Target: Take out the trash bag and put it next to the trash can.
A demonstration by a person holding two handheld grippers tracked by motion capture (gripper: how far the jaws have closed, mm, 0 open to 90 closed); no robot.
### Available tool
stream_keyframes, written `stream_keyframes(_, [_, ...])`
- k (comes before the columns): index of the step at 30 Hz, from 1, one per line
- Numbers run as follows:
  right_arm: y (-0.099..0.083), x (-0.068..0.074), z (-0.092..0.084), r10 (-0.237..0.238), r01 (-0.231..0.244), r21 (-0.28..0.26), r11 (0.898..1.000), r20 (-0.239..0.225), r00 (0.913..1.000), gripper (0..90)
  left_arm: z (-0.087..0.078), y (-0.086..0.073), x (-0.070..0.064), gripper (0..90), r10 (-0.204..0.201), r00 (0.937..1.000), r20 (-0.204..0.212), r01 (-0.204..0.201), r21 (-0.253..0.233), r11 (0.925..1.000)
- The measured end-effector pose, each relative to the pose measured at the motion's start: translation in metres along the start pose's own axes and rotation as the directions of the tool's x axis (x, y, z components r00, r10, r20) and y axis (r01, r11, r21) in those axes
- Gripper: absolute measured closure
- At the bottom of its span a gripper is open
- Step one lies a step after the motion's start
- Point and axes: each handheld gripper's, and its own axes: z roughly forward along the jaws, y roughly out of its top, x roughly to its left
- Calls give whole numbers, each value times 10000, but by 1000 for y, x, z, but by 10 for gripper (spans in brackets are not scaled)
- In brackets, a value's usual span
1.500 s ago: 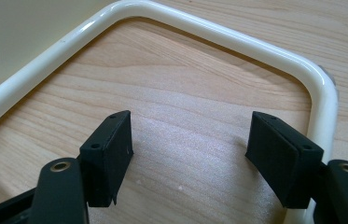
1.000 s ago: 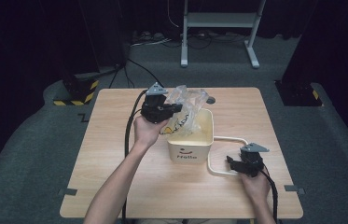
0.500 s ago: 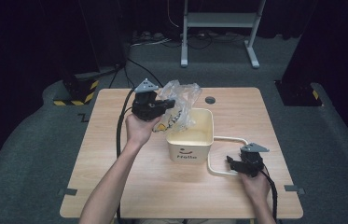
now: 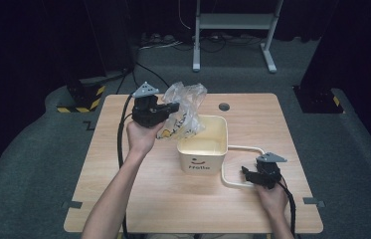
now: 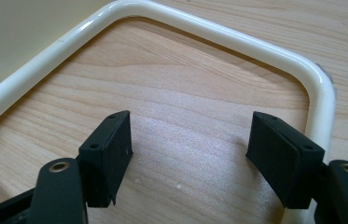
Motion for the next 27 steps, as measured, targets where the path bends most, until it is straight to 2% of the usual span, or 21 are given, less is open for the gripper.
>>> stream_keyframes(5, [0,0,0,0,0,-1,10000,1,10000,303,-8,-1,4,898,-41,9998,-175,39,-119,9999])
stream_keyframes(17, [0,0,0,-1,1,0,10000,-1,10000,303,-28,-2,16,898,-423,9984,-362,404,-535,9977])
stream_keyframes(27, [0,0,0,-1,1,-1,10000,0,10000,304,-38,-6,22,898,-530,9971,-552,497,-602,9969])
